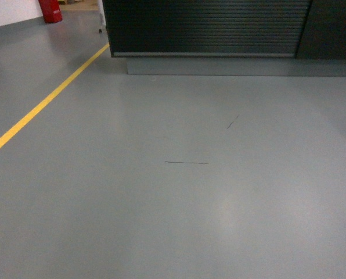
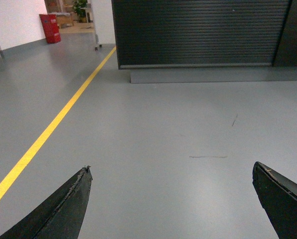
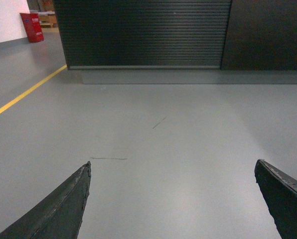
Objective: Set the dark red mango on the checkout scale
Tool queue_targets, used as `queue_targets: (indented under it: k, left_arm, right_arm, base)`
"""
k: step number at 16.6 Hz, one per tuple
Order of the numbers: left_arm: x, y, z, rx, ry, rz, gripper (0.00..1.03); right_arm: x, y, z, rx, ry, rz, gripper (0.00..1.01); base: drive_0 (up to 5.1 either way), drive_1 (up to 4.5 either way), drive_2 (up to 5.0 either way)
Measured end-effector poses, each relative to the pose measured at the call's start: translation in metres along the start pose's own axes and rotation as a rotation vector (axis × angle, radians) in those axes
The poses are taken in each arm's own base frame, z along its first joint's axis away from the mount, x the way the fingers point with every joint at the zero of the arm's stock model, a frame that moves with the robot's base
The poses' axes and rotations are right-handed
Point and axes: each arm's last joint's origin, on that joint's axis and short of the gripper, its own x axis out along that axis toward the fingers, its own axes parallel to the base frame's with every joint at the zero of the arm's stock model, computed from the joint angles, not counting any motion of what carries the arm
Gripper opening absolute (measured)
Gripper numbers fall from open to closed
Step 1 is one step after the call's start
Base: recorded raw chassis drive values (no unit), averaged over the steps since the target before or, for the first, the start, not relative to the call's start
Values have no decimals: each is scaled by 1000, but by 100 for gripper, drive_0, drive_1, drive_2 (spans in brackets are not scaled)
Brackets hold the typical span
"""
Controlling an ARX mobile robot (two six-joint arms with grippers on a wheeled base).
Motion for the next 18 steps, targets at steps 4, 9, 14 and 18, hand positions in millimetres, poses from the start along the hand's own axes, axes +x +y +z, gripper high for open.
queue_targets:
  k: [4, 9, 14, 18]
  left_arm:
    - [0, 0, 0, 0, 0, 0, 98]
    - [0, 0, 0, 0, 0, 0, 98]
    - [0, 0, 0, 0, 0, 0, 98]
    - [0, 0, 0, 0, 0, 0, 98]
  right_arm:
    - [0, 0, 0, 0, 0, 0, 98]
    - [0, 0, 0, 0, 0, 0, 98]
    - [0, 0, 0, 0, 0, 0, 98]
    - [0, 0, 0, 0, 0, 0, 98]
  base:
    - [0, 0, 0]
    - [0, 0, 0]
    - [0, 0, 0]
    - [0, 0, 0]
